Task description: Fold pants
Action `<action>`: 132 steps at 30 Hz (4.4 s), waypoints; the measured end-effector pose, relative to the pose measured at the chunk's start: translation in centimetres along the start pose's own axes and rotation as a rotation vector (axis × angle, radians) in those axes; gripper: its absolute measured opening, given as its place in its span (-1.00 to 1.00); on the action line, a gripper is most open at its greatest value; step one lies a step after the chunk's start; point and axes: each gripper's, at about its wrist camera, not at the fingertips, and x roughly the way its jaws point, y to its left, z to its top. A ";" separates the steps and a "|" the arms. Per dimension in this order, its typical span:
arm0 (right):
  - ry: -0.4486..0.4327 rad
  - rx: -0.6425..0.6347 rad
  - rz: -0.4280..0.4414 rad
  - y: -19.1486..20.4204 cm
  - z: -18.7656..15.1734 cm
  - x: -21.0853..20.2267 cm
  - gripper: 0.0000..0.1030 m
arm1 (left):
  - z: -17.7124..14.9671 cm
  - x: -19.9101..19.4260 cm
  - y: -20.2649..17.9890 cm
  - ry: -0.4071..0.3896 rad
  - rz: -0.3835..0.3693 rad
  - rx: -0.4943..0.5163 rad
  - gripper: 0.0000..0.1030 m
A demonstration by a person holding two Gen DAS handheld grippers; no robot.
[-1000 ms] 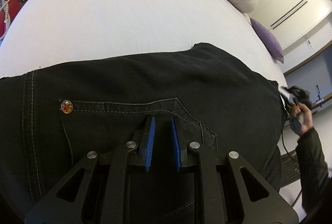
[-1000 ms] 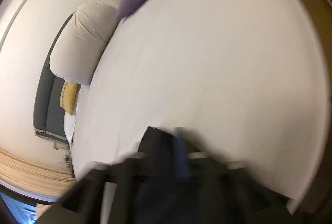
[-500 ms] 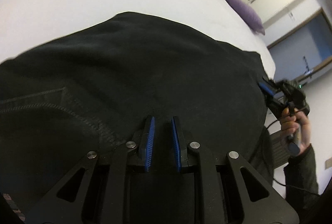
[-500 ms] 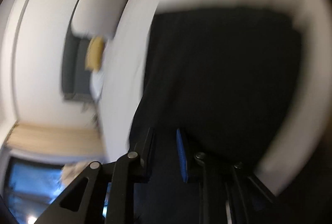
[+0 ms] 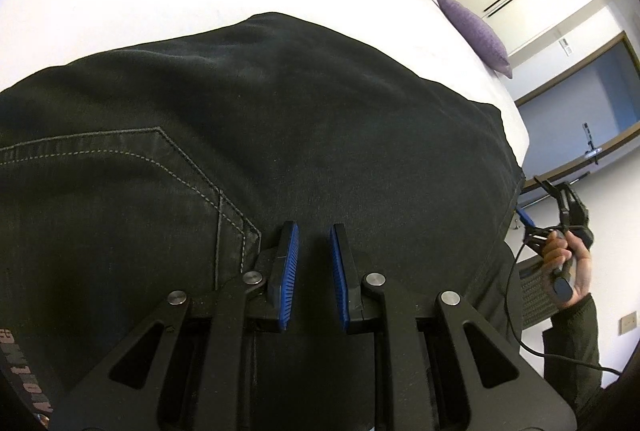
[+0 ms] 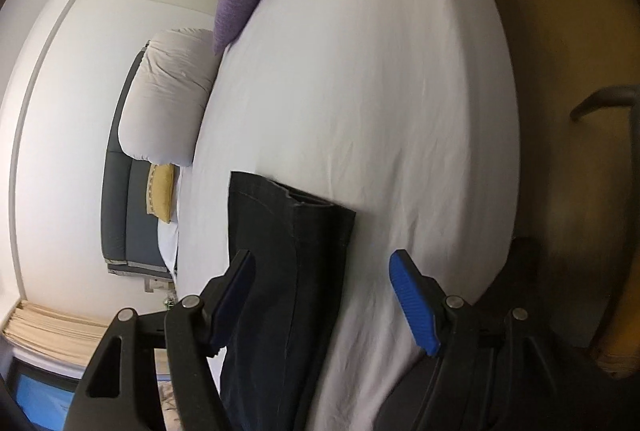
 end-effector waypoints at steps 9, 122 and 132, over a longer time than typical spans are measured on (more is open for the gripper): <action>0.022 0.042 0.117 -0.2 0.5 1.6 0.18 | 0.2 0.0 -0.3 0.002 0.010 0.007 -0.69; 0.761 -1.109 0.066 20.3 -34.3 6.8 -0.27 | 1.9 -11.5 8.5 -0.048 0.127 -0.023 -0.82; 0.806 -0.746 0.219 23.9 -20.2 15.5 -0.37 | 0.2 -6.2 5.1 0.049 0.122 0.124 -0.82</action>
